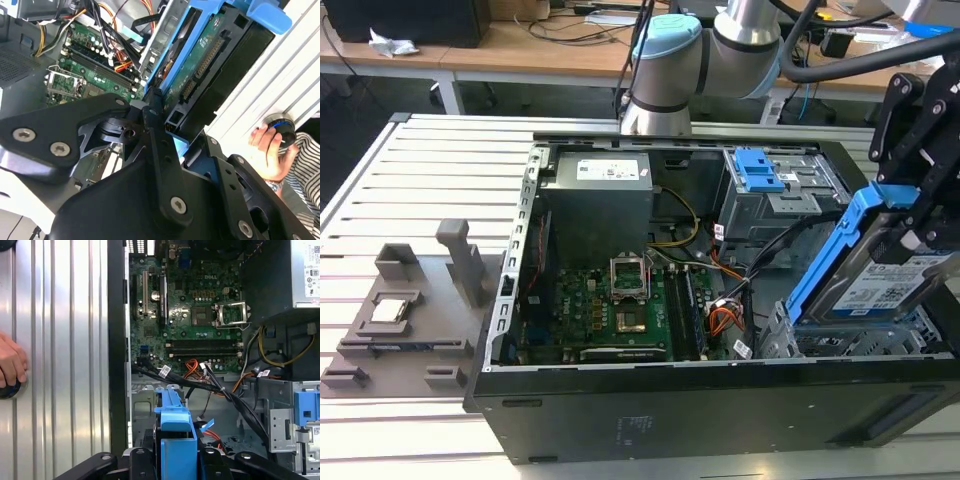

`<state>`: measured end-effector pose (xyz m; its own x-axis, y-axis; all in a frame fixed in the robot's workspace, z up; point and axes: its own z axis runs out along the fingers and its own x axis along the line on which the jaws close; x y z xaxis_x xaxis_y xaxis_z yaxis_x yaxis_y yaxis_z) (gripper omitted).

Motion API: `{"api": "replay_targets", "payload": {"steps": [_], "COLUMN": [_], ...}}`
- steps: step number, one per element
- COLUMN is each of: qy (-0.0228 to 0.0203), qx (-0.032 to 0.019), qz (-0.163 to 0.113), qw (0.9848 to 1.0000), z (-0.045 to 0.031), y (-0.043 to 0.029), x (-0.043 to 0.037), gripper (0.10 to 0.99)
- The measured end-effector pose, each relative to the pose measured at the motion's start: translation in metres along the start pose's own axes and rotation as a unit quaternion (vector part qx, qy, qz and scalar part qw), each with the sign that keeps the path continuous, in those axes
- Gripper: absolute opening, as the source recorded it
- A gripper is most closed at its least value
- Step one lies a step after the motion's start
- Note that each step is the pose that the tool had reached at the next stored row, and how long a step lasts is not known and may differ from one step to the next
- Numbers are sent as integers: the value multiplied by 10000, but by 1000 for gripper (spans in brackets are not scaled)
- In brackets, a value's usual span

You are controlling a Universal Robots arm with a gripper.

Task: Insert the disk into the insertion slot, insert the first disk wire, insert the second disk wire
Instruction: 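Insert the disk into the insertion slot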

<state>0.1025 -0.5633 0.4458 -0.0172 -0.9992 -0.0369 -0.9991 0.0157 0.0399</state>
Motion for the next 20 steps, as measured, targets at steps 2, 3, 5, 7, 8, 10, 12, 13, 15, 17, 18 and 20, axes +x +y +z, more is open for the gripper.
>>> {"api": "replay_targets", "payload": {"steps": [2,3,5,7,8,10,12,13,15,17,18,20], "qy": [-1,0,4,10,11,10,9,7,9,9,10,11], "qx": [0,0,-1,-1,0,0,0,-1,0,0,0,0], "qz": [-1,-1,-1,0,-1,-1,-1,-1,-3,-2,-2,-2], "qw": [10000,10000,10000,10000,10000,10000,10000,10000,10000,10000,10000,10000], "z": [5,10,22,33,37,48,52,55,54,60,65,87], "y": [-19,-38,-52,-54,-55,-49,-37,-26,-19,-17,-17,-18], "x": [-36,-53,-59,-59,-60,-59,-58,-61,-70,-70,-70,-70], "gripper": [365,365,365,365,365,365,365,365,365,365,365,365]}}
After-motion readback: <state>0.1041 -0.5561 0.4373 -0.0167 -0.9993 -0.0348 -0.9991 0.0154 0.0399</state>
